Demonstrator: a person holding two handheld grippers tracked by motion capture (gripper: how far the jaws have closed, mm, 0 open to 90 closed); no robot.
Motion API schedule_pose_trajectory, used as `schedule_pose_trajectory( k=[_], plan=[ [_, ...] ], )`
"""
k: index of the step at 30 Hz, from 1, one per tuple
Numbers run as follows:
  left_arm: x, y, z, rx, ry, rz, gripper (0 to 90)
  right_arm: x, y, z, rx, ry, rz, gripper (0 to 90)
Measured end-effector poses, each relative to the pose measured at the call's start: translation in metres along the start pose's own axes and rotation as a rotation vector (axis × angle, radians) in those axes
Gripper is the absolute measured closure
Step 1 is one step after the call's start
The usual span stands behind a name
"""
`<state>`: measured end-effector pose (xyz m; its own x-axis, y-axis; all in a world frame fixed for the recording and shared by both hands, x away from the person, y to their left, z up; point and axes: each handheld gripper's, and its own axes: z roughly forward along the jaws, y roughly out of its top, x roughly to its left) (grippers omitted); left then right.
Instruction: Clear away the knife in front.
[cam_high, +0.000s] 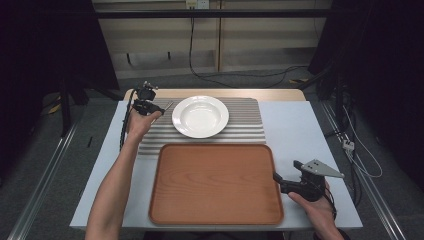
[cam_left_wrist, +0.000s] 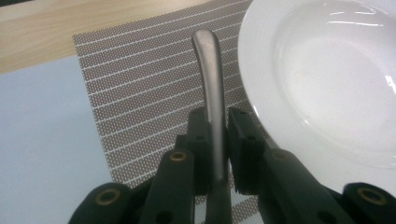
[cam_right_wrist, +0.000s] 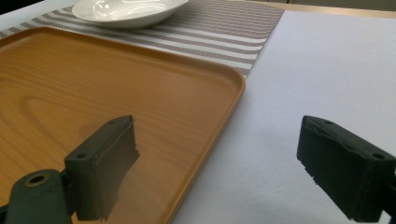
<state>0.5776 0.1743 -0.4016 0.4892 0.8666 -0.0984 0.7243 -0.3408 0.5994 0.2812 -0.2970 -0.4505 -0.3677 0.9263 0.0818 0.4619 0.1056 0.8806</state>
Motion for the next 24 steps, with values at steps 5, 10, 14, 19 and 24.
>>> schedule_pose_trajectory(
  k=[5, 10, 14, 19, 24],
  plan=[
    [-0.005, -0.004, -0.008, -0.026, -0.004, 0.0, 80.0, 0.0, 0.0, 0.0, 0.0, 0.0, 0.001, 11.7],
    [-0.009, -0.008, -0.015, -0.042, -0.012, 0.013, 80.0, 0.0, 0.0, 0.0, 0.0, -0.001, 0.001, 11.7],
    [-0.012, -0.011, -0.022, -0.063, -0.017, 0.022, 80.0, 0.0, 0.0, 0.0, 0.001, -0.002, 0.003, 11.7],
    [-0.019, -0.016, -0.032, -0.086, -0.028, 0.039, 80.0, 0.0, 0.0, 0.0, 0.0, -0.002, 0.002, 11.7],
    [-0.026, -0.02, -0.04, -0.107, -0.031, 0.062, 80.0, 0.0, 0.0, 0.0, 0.001, -0.004, 0.0, 11.7]
  ],
)
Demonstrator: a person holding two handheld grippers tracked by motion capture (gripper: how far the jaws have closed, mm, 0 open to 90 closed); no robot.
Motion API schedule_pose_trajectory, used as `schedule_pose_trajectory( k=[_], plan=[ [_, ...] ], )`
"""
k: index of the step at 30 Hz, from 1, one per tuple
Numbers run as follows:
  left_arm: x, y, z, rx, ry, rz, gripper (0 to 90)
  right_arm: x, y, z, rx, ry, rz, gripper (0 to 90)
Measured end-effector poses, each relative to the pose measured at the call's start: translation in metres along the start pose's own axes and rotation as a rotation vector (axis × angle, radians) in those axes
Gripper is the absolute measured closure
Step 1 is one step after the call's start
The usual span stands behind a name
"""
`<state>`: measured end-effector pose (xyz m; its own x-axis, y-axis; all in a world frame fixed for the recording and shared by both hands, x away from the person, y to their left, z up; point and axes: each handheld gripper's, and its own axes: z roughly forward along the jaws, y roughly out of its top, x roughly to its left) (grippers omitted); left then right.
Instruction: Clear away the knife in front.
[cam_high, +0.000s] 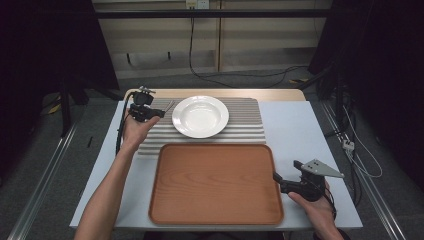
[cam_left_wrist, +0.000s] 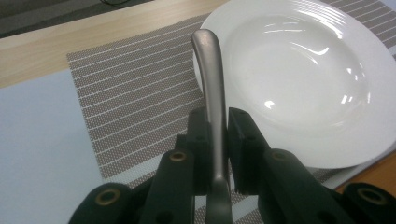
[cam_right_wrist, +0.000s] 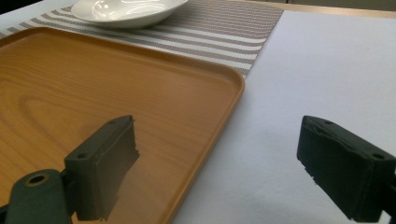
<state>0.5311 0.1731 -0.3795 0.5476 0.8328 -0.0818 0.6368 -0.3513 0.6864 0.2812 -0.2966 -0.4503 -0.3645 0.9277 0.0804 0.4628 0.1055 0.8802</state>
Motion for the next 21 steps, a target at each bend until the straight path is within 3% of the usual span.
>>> schedule_pose_trajectory(
  k=[4, 13, 18, 20, 21],
  plan=[
    [-0.006, -0.003, -0.005, -0.016, 0.001, 0.013, 80.0, 0.0, 0.0, 0.0, -0.001, 0.001, -0.001, 11.7],
    [-0.025, -0.012, -0.016, -0.049, -0.039, 0.031, 79.9, 0.001, 0.0, 0.0, -0.002, 0.003, -0.004, 11.8],
    [-0.036, -0.018, -0.021, -0.046, -0.034, 0.056, 79.9, 0.001, 0.0, 0.0, 0.0, 0.002, -0.006, 11.8],
    [-0.04, -0.02, -0.022, -0.055, -0.053, 0.041, 79.9, 0.0, 0.0, 0.0, 0.001, 0.002, -0.008, 11.9],
    [-0.04, -0.021, -0.023, -0.045, -0.057, 0.052, 80.0, 0.0, 0.001, 0.0, 0.0, 0.001, -0.008, 11.9]
  ],
)
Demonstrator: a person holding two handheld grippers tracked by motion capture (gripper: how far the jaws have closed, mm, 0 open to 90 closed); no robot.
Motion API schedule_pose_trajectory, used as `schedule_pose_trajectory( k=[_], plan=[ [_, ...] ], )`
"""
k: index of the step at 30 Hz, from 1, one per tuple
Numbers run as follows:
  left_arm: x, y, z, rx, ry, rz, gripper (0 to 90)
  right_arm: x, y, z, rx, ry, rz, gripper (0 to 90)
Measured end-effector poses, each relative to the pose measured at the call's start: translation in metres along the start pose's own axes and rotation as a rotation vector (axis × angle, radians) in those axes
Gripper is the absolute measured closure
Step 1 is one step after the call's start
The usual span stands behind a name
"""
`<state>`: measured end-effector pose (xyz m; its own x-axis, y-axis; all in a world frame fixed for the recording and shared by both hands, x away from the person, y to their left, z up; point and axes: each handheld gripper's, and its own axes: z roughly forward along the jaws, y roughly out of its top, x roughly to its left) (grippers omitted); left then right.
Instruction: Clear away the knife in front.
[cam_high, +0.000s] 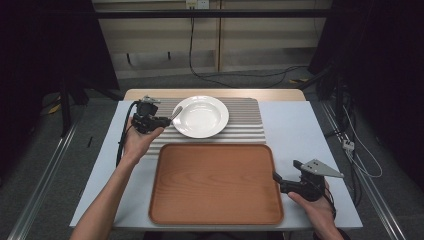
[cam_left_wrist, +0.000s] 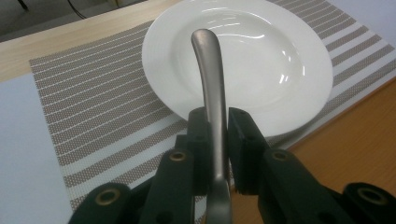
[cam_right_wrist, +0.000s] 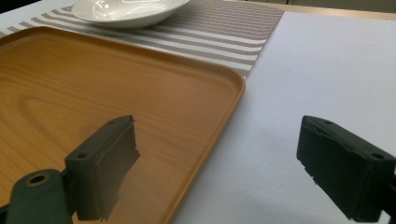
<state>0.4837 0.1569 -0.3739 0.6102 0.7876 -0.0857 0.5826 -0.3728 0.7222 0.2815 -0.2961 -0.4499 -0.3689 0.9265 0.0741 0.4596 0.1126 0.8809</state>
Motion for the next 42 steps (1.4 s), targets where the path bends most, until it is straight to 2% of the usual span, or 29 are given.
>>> schedule_pose_trajectory(
  k=[1, 4, 6, 8, 9, 12, 13, 17, 19, 21, 28, 30, 33, 36, 37, 41, 42],
  plan=[
    [-0.002, -0.001, 0.0, -0.005, 0.001, -0.011, 79.9, 0.0, 0.0, 0.0, -0.001, 0.0, 0.001, 11.8],
    [-0.005, -0.004, -0.002, 0.003, -0.003, 0.008, 80.0, 0.0, 0.0, 0.0, -0.001, 0.0, 0.0, 11.8],
    [-0.008, -0.007, -0.002, -0.006, -0.01, 0.001, 80.0, 0.0, 0.0, 0.0, -0.001, 0.0, 0.0, 11.9],
    [-0.01, -0.01, -0.003, -0.001, -0.008, 0.025, 80.0, 0.0, 0.0, 0.0, 0.0, 0.0, 0.001, 11.9],
    [-0.013, -0.011, -0.004, -0.014, -0.009, 0.01, 80.0, 0.0, 0.0, 0.0, 0.0, -0.001, 0.001, 11.9],
    [-0.017, -0.015, -0.007, -0.011, -0.023, 0.021, 80.0, 0.0, 0.0, 0.0, 0.001, -0.002, 0.001, 11.9],
    [-0.019, -0.017, -0.008, -0.005, -0.021, 0.037, 80.0, 0.0, 0.0, 0.0, 0.001, -0.001, 0.002, 11.9],
    [-0.027, -0.024, -0.01, -0.005, -0.019, 0.055, 80.0, 0.0, 0.0, 0.0, -0.001, -0.001, 0.001, 11.8],
    [-0.03, -0.028, -0.011, -0.01, -0.031, 0.05, 80.0, 0.0, 0.0, 0.0, 0.0, -0.001, 0.002, 11.8],
    [-0.034, -0.032, -0.012, -0.018, -0.02, 0.045, 79.9, 0.0, 0.0, 0.0, 0.0, -0.001, 0.001, 11.8],
    [-0.045, -0.041, -0.016, -0.005, -0.025, 0.056, 80.0, 0.0, 0.0, 0.001, 0.001, -0.003, -0.001, 11.9],
    [-0.05, -0.044, -0.017, -0.008, -0.035, 0.048, 80.0, 0.0, 0.0, 0.001, 0.001, -0.003, -0.001, 11.8],
    [-0.057, -0.05, -0.017, 0.003, -0.038, 0.064, 80.0, 0.0, 0.0, 0.002, 0.003, -0.004, 0.001, 11.8],
    [-0.062, -0.056, -0.017, -0.002, -0.057, 0.047, 79.9, 0.0, 0.001, 0.001, 0.001, -0.006, 0.002, 11.8],
    [-0.063, -0.058, -0.016, -0.002, -0.054, 0.041, 79.9, 0.0, 0.001, 0.001, 0.003, -0.006, 0.001, 11.9],
    [-0.071, -0.065, -0.013, 0.019, -0.056, 0.059, 80.0, 0.0, 0.001, 0.002, 0.004, -0.003, -0.005, 11.8],
    [-0.074, -0.066, -0.012, 0.022, -0.036, 0.065, 79.9, 0.0, 0.001, 0.002, 0.004, -0.003, -0.005, 11.8]
  ],
)
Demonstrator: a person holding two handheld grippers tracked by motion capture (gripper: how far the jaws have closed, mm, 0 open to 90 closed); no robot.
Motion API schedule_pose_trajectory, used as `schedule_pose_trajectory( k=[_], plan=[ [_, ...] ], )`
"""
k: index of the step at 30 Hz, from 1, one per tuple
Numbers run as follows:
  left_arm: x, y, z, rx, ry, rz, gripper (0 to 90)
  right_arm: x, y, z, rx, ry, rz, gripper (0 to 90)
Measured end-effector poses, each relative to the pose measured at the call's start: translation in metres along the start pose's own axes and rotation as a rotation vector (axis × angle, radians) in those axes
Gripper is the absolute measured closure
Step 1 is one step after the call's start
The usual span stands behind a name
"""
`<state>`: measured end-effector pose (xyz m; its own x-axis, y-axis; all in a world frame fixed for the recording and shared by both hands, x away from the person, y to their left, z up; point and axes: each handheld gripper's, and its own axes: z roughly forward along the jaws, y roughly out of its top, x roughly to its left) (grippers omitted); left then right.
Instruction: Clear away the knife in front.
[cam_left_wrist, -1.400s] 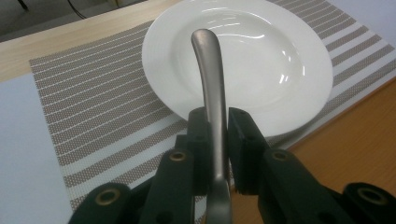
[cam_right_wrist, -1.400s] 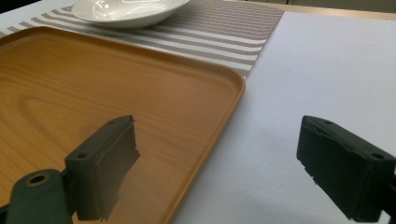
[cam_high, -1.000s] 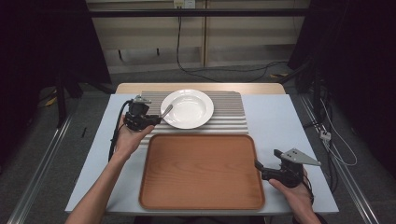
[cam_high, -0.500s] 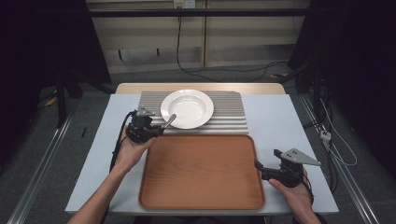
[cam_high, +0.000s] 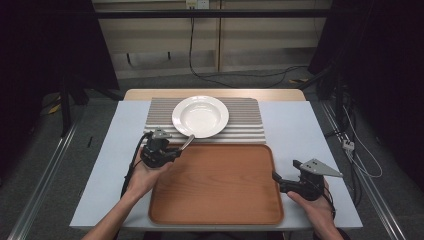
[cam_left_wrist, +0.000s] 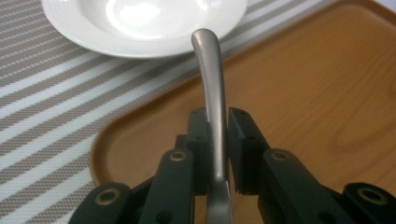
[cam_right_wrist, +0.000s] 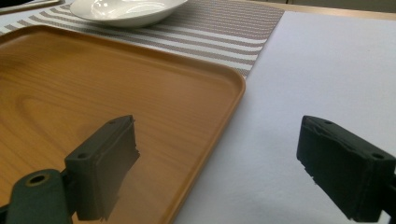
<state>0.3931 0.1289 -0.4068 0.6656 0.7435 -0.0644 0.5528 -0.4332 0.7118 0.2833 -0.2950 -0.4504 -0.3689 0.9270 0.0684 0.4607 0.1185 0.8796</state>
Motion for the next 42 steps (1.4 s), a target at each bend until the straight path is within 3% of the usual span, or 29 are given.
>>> schedule_pose_trajectory(
  k=[3, 7, 23, 32, 37, 38, 41, 42],
  plan=[
    [-0.005, -0.004, 0.002, 0.022, -0.016, 0.014, 79.9, 0.0, 0.0, 0.0, 0.001, -0.001, 0.0, 11.9],
    [-0.01, -0.009, 0.007, 0.033, -0.023, -0.003, 79.9, 0.0, 0.0, 0.0, 0.002, -0.001, 0.0, 11.9],
    [-0.025, -0.023, 0.031, 0.137, -0.012, -0.013, 79.8, 0.002, 0.0, -0.001, 0.002, 0.003, -0.011, 12.0],
    [-0.031, -0.027, 0.025, 0.151, -0.004, -0.004, 79.5, 0.002, 0.0, -0.001, 0.002, 0.006, -0.012, 12.1],
    [-0.027, -0.03, 0.023, 0.144, -0.034, -0.008, 78.8, 0.002, 0.0, -0.001, 0.003, 0.007, -0.014, 12.1],
    [-0.026, -0.03, 0.023, 0.142, -0.034, -0.012, 77.3, 0.002, 0.0, -0.001, 0.004, 0.007, -0.014, 12.1],
    [-0.023, -0.03, 0.021, 0.135, 0.002, 0.006, 60.3, 0.002, 0.0, -0.001, 0.003, 0.008, -0.013, 12.1],
    [-0.022, -0.03, 0.02, 0.128, 0.003, -0.008, 58.0, 0.002, 0.0, -0.001, 0.004, 0.01, -0.013, 12.1]
  ],
)
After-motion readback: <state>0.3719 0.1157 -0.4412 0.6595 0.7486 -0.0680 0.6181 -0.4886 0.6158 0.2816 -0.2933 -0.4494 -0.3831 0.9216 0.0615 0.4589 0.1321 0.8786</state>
